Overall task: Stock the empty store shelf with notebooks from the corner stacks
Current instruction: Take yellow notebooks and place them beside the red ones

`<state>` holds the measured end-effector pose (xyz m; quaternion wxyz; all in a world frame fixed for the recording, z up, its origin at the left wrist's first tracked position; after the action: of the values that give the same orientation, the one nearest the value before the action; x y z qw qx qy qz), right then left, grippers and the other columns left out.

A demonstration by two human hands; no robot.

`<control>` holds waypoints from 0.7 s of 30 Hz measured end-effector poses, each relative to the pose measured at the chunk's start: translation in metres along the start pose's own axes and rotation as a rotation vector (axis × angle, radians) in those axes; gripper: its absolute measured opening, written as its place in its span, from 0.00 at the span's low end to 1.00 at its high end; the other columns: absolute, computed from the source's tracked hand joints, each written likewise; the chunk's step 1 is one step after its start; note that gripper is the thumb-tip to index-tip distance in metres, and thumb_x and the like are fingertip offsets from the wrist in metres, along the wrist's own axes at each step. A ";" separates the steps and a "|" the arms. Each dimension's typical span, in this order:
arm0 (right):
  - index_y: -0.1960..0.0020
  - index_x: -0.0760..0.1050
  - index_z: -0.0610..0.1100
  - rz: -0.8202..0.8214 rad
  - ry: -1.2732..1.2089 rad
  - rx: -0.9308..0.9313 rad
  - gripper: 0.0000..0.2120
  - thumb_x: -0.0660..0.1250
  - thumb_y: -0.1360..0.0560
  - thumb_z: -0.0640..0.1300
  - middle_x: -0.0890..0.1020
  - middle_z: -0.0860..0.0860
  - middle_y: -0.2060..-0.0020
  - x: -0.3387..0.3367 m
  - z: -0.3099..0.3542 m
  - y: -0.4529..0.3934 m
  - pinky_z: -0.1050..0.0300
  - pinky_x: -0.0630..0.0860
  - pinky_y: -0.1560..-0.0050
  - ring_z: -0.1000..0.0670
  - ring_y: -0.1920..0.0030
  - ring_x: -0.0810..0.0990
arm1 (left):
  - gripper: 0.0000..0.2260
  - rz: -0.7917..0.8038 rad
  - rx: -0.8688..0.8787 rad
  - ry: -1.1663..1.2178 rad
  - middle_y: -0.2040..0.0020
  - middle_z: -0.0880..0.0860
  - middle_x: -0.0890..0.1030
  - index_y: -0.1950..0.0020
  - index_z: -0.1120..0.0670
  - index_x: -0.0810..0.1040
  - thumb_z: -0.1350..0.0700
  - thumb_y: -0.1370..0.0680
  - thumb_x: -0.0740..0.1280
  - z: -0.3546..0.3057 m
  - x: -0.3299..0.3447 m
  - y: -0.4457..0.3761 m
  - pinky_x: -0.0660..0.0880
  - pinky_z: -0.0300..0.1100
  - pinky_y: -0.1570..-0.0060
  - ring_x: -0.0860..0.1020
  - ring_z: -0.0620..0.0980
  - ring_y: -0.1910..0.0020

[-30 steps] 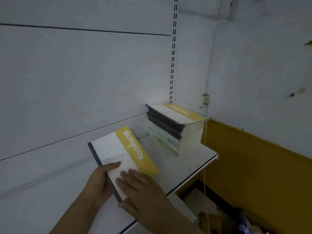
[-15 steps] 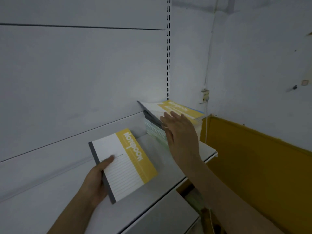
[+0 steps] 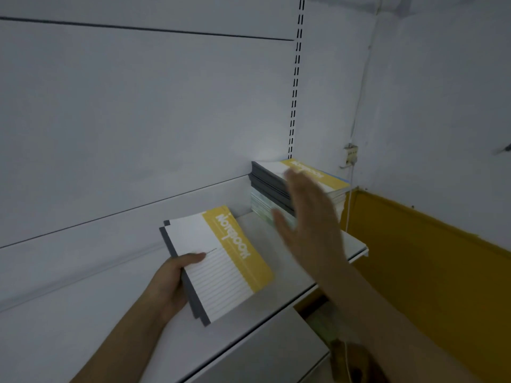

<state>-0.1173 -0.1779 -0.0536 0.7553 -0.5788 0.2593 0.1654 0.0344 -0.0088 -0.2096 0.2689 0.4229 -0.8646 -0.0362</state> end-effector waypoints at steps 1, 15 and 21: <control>0.24 0.59 0.43 0.031 0.045 0.088 0.30 0.61 0.21 0.55 0.69 0.46 0.28 -0.001 -0.022 -0.012 0.52 0.60 0.28 0.47 0.28 0.65 | 0.26 0.009 0.002 -0.005 0.42 0.63 0.82 0.36 0.62 0.77 0.61 0.34 0.71 0.001 0.001 0.000 0.74 0.57 0.41 0.80 0.63 0.43; 0.72 0.65 0.47 -0.096 0.027 0.255 0.18 0.64 0.25 0.41 0.58 0.55 0.80 -0.018 -0.066 -0.037 0.62 0.49 0.77 0.57 0.80 0.55 | 0.22 0.027 0.019 -0.022 0.42 0.62 0.82 0.36 0.62 0.77 0.64 0.31 0.71 0.000 0.002 0.000 0.76 0.55 0.45 0.81 0.62 0.45; 0.55 0.82 0.44 -0.305 0.078 -0.053 0.11 0.63 0.20 0.46 0.80 0.52 0.69 -0.050 0.018 0.013 0.70 0.64 0.69 0.56 0.71 0.74 | 0.25 0.003 0.072 0.010 0.41 0.60 0.82 0.36 0.57 0.77 0.40 0.24 0.62 -0.004 0.003 -0.001 0.73 0.56 0.39 0.81 0.59 0.41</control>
<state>-0.1610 -0.1542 -0.0312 0.7455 -0.6371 0.1929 0.0328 0.0355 -0.0116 -0.2054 0.2580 0.4314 -0.8645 -0.0025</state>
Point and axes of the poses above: each hand's wrist, its own y-axis away from the middle knuckle, its own x-axis out of the palm, z = x × y, the point moved 10 cm from there along -y, towards the middle knuckle
